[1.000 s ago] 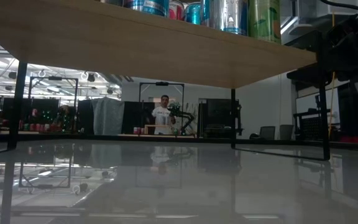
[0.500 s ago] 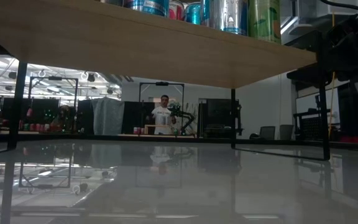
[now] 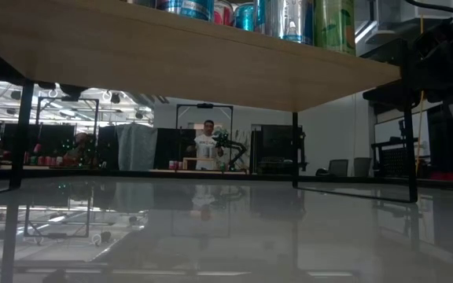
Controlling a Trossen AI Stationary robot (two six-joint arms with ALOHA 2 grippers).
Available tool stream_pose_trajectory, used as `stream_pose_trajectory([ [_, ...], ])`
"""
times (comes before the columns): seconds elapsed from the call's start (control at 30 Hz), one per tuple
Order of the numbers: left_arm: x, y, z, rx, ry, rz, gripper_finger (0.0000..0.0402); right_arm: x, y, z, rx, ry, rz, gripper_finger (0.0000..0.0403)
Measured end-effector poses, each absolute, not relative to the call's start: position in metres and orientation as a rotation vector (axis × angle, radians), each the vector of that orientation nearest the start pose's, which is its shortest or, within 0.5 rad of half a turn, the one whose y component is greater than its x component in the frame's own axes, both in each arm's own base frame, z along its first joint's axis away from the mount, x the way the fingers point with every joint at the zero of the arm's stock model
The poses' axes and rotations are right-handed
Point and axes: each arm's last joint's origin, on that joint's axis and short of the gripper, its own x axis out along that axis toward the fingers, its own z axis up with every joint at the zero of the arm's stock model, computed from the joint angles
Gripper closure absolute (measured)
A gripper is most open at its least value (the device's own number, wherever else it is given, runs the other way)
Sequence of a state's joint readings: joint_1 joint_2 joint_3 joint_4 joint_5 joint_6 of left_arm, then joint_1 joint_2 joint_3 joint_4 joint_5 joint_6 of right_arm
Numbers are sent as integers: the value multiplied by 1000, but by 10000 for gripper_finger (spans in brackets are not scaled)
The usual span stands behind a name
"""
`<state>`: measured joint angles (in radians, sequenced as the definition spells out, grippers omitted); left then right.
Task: Place canned beverage on shelf
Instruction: Return to Home Position
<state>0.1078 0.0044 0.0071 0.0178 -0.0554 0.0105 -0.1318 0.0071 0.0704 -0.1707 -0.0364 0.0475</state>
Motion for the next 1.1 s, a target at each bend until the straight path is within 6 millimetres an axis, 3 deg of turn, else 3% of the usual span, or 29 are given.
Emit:
stream_pose_trajectory([
  [0.33,97,12,167,105,-4,165,147,92,-11,170,56,104,-97,36],
  [1.1,97,13,167,108,-4,172,147,92,-11,170,56,104,-97,36],
])
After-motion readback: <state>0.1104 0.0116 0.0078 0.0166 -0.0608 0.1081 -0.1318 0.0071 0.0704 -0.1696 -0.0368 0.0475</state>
